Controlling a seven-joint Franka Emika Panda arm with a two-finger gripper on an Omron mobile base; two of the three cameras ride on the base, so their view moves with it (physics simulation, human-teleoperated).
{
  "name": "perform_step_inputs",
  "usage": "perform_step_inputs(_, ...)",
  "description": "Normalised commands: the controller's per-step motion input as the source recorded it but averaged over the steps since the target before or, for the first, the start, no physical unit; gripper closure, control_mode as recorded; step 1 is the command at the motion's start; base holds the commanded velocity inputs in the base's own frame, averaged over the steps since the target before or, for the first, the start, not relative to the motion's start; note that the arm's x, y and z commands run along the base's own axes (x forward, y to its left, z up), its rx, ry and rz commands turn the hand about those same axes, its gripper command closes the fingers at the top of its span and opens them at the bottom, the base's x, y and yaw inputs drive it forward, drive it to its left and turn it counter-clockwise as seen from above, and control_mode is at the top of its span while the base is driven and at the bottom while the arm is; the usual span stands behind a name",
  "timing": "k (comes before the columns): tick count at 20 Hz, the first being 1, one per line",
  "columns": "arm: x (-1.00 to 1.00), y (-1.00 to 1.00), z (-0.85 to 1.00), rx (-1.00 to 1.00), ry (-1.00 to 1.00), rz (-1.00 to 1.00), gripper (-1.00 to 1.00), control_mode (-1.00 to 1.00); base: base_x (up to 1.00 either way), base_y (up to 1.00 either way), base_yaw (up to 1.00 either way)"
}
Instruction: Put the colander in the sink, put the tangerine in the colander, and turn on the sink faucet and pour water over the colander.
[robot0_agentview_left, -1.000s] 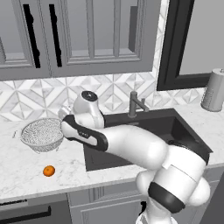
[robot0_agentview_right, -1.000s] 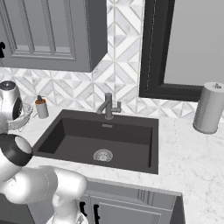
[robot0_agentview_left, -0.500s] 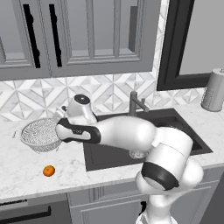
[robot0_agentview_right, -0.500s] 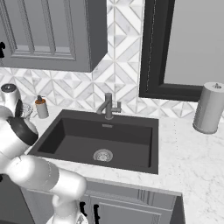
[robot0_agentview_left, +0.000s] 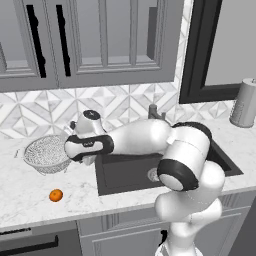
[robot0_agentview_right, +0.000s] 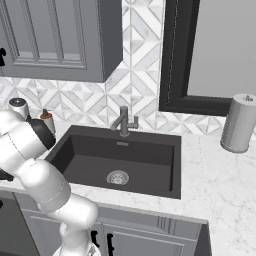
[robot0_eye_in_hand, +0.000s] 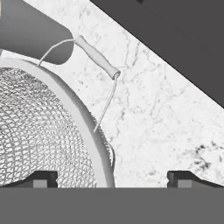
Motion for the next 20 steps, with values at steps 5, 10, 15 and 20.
perform_step_inputs(5,0.3,0.22,-0.13,-0.07,0.05,0.06,-1.0,-1.0,0.0,0.0,0.0)
perform_step_inputs(10,0.21,0.22,-0.12,-0.17,0.05,0.04,-1.0,-1.0,0.0,0.0,0.0)
perform_step_inputs(15,0.07,0.18,-0.24,-0.15,0.01,0.02,-1.0,-1.0,0.0,0.0,0.0)
perform_step_inputs(20,-0.09,0.03,-0.34,-0.01,0.0,0.02,1.0,-1.0,0.0,0.0,0.0)
